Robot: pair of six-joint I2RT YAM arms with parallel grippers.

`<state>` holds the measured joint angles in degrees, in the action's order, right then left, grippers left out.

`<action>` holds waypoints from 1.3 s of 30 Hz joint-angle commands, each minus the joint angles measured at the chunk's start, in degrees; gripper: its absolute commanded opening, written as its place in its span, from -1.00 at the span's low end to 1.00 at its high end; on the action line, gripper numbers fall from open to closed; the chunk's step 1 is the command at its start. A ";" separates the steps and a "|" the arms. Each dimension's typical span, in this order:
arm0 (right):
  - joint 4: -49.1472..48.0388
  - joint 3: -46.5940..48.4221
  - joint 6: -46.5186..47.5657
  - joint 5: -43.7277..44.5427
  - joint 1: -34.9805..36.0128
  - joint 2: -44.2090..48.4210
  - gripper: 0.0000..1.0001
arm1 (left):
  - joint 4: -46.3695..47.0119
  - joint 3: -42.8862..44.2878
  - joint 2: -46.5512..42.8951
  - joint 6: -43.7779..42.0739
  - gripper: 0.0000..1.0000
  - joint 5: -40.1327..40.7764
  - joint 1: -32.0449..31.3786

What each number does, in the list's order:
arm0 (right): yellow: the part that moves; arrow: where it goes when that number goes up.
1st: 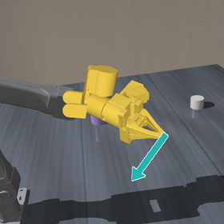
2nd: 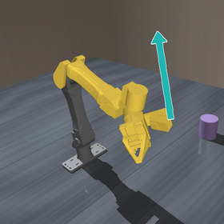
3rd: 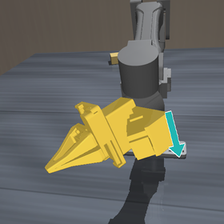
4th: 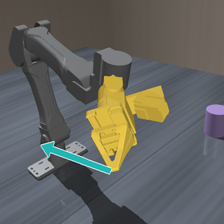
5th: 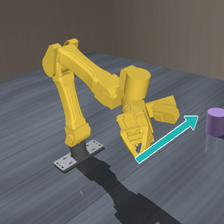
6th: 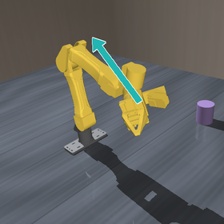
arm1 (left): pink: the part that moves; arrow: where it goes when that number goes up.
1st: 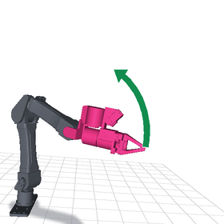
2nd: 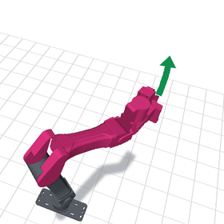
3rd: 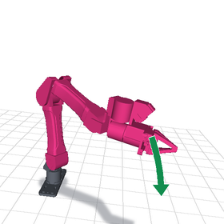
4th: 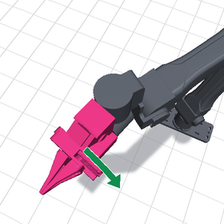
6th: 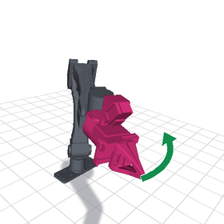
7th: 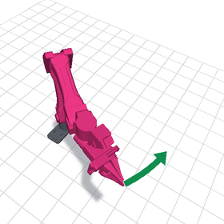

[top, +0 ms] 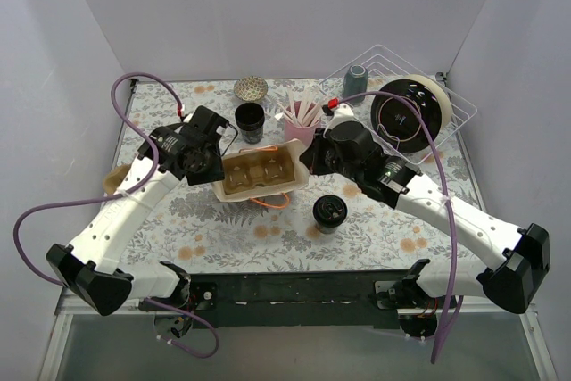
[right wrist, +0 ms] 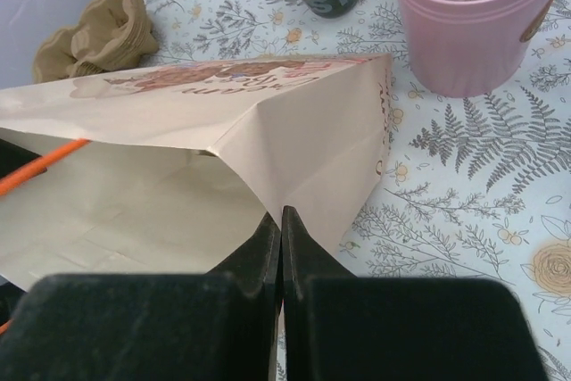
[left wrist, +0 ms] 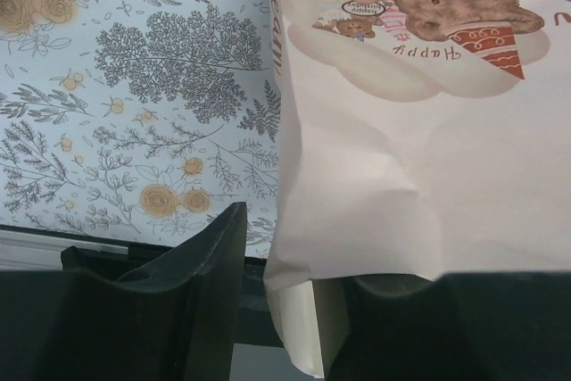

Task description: Pack the takeout coffee

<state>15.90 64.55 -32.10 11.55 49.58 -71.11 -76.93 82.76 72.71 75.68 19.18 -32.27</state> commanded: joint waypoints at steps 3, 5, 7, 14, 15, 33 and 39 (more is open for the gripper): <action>-1.93 -2.06 0.02 1.81 0.16 2.64 -0.97 | -0.42 1.61 -2.13 -2.11 -0.24 1.39 -0.07; -2.10 -2.59 0.02 1.98 0.16 2.99 -0.97 | 0.80 1.35 -2.39 -2.82 -0.24 0.34 -0.07; -2.45 -2.94 0.10 2.07 0.16 3.52 -0.97 | 1.69 0.83 -3.01 -3.34 -0.26 -0.28 -0.07; -3.24 -5.40 -0.51 2.51 0.52 4.66 -0.97 | 5.82 3.81 -3.10 -4.22 -0.38 -2.56 -0.07; -3.42 -5.67 -0.51 2.51 0.52 4.75 -0.97 | 5.91 3.81 -3.18 -4.22 -0.46 -3.00 -0.07; 9.75 1.02 7.68 -1.73 0.43 15.28 -0.03 | 18.47 -11.04 -16.45 -15.02 -1.00 -5.74 -0.07; 30.74 15.90 12.21 6.46 -2.73 9.00 0.34 | 22.52 -12.36 -19.18 -21.18 -1.00 -8.54 -0.07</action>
<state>32.27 68.84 -23.05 10.98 48.69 -55.42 -58.50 71.33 56.36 60.36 12.43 -32.27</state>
